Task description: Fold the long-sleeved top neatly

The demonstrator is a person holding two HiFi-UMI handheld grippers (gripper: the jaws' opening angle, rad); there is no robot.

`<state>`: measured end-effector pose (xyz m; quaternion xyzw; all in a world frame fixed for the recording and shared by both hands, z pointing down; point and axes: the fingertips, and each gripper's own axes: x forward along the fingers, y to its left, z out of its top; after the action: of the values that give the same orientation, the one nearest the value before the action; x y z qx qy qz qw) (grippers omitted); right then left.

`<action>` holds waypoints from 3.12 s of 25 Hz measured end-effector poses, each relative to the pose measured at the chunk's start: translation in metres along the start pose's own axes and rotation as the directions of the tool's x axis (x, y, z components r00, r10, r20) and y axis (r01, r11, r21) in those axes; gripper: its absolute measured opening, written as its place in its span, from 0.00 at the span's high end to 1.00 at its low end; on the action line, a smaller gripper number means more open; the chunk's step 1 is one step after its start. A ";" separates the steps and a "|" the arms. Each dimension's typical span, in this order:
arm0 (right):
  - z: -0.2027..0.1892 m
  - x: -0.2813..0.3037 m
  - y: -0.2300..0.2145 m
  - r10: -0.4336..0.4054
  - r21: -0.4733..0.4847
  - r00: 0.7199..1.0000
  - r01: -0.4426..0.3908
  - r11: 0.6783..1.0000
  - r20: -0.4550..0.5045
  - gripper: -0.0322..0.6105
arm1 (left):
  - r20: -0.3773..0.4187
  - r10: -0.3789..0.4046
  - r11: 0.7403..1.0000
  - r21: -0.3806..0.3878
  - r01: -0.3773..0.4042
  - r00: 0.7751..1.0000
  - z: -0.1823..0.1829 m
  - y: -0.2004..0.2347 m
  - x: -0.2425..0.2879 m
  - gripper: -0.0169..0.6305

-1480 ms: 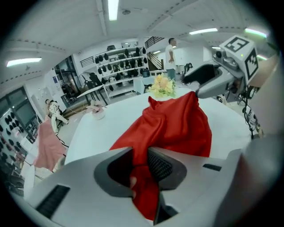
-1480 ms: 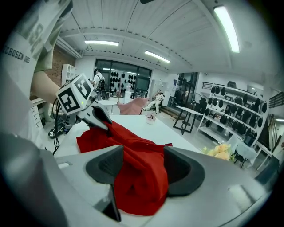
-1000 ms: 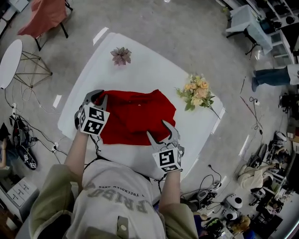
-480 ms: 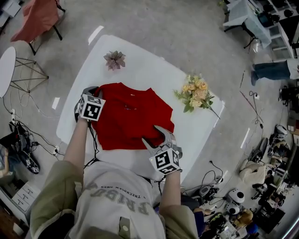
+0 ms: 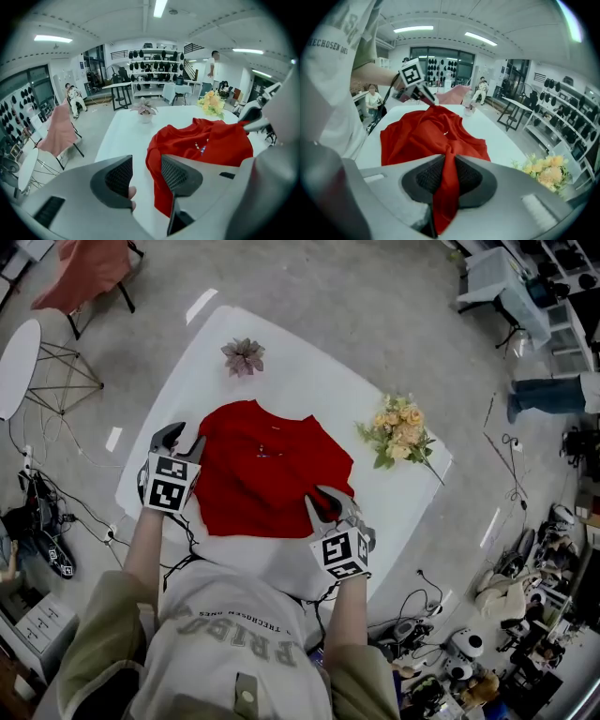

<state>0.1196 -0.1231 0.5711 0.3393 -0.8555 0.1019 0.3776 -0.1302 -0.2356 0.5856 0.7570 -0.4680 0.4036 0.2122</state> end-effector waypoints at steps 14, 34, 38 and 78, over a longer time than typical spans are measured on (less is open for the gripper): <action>-0.011 0.032 -0.068 -0.083 0.082 0.997 0.084 0.993 -0.005 0.83 | -0.109 -0.134 0.990 0.035 0.139 0.985 -0.111 -0.098 -0.064 0.66; -0.068 -0.073 0.048 0.154 -0.019 0.986 -0.156 0.988 -0.062 0.51 | -0.100 -0.085 0.970 0.219 0.105 0.991 -0.147 -0.155 -0.078 0.81; -0.086 -0.065 0.070 0.186 -0.108 0.972 -0.202 0.973 -0.142 0.51 | -0.009 -0.141 0.983 0.113 0.142 0.990 -0.130 -0.167 -0.113 0.88; -0.116 -0.101 0.196 0.294 -0.045 0.940 -0.305 0.951 -0.172 0.57 | -0.143 -0.125 0.985 0.096 0.140 0.982 -0.220 -0.129 -0.177 0.90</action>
<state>0.1066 0.1245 0.5956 0.1821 -0.8663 0.1553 0.4385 -0.1489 0.0744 0.5783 0.7673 -0.3788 0.4637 0.2296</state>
